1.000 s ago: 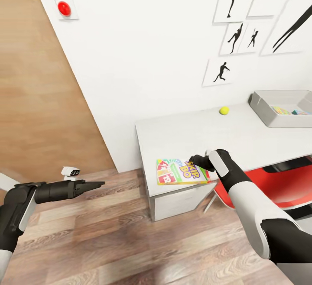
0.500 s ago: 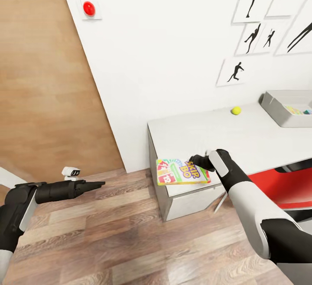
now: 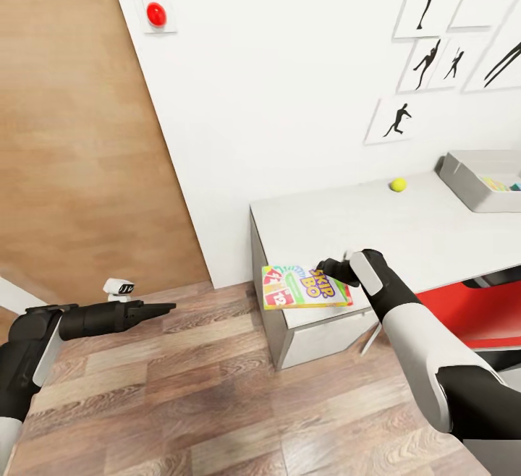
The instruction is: Put all the toys in the child's room - the three board games (two on the bed and one on the table), the two jigsaw puzzles on the table, and the tennis ball on the table - inside the toy box on the table in the child's room.
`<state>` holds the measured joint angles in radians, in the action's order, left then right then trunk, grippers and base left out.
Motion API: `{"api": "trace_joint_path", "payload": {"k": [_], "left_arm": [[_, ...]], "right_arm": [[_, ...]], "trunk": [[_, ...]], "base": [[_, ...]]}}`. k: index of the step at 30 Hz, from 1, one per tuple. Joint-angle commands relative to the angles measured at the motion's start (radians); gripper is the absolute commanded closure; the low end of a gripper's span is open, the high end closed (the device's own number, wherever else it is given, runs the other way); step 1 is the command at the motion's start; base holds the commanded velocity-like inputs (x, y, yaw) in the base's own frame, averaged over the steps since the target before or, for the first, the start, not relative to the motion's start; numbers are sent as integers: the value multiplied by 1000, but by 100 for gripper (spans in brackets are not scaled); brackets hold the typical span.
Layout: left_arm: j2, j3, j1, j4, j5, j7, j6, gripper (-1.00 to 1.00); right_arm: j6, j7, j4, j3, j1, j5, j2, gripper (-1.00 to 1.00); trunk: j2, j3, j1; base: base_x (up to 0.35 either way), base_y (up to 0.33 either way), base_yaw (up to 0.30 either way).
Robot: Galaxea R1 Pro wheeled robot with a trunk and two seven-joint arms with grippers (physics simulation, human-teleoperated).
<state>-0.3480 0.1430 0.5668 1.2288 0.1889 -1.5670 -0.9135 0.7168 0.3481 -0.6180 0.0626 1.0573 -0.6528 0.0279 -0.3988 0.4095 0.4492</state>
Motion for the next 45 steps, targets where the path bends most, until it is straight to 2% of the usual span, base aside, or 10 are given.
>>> {"api": "trace_joint_path", "payload": {"k": [1,14,20,29,33,35,40,42,43,45], "left_arm": [[0,0,1,0,0,-4,-11,-100],[0,0,1,0,0,-4,-10,-100],[0,-1,1,0,0,-4,-10,-100],[0,-1,1,0,0,-4,-10,-100],[0,-2,1,0,0,-4,-10,-100],[0,-2,1,0,0,-4,-10,-100],[1,-3,1,0,0,-4,-9,-100],[1,-3,1,0,0,-4,-9,-100],[1,-3,1,0,0,-4,-9,-100],[1,-2,1,0,0,-4,-9,-100]], "right_arm": [[-2,8,4,5,0,-34,1,-100],[-2,5,-12,4,-5,-39,4,-100],[5,9,-107,6,-10,-40,4,-100],[16,8,-188,4,-11,-45,7,-100],[64,5,-326,3,-19,-53,48,-100],[94,-3,-401,3,-54,-71,72,-100],[140,-107,-651,-37,-225,-234,161,-100],[146,-185,-752,-50,-318,-303,207,-100],[146,-210,-773,-53,-343,-315,217,-100],[142,-338,-835,-75,-446,-351,245,-100]], "trunk": [[-1,2,1],[-1,-5,1],[-1,-14,1],[-1,-29,1],[-1,-35,1],[-1,-39,1],[-1,-47,1],[-1,-50,1],[-1,-52,1],[-1,-55,1]], "base": [[0,109,0],[0,15,0],[0,0,0],[0,0,0],[0,0,0],[0,0,0],[0,0,0],[0,0,0],[0,0,0],[0,0,0]]}}
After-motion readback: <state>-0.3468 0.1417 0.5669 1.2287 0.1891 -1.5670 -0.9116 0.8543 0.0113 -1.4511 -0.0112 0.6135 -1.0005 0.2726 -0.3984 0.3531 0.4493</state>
